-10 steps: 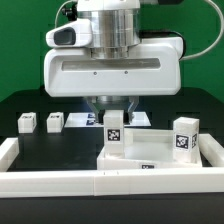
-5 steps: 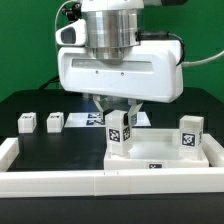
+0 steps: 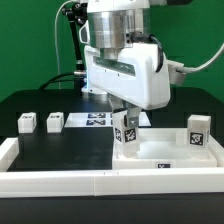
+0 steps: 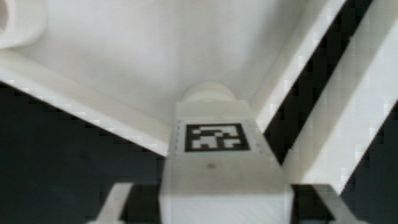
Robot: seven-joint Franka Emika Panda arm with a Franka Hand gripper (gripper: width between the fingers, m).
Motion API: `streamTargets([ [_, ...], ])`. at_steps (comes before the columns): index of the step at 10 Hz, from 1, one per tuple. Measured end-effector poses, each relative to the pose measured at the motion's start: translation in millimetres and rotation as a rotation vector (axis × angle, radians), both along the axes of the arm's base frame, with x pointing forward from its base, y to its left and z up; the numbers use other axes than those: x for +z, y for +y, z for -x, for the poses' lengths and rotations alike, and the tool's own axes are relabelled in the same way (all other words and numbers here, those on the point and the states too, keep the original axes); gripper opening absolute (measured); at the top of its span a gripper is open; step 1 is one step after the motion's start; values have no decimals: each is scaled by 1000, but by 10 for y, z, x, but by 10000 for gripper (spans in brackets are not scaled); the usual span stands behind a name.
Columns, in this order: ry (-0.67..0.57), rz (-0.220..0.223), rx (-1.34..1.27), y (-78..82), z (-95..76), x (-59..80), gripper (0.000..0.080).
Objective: Assemble square table
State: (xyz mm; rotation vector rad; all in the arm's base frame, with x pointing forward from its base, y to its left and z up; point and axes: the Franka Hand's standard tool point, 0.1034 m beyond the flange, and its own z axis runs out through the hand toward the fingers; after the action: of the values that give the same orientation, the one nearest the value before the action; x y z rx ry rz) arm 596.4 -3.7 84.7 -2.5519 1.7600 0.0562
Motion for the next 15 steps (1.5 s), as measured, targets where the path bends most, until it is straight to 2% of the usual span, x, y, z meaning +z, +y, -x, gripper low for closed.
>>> streamTargets([
  [2,-1,0,1,5,0,-1,291],
  [3,-2,-1,38,5,0,-1,468],
  [4,-6,-2,84,-1,-1,1,468],
  [5,-11,-2,164,0,-2,5,607],
  [6,-18,-2,293,3,-2,5,640],
  [15,-56,7,1065,86,1,-12,649],
])
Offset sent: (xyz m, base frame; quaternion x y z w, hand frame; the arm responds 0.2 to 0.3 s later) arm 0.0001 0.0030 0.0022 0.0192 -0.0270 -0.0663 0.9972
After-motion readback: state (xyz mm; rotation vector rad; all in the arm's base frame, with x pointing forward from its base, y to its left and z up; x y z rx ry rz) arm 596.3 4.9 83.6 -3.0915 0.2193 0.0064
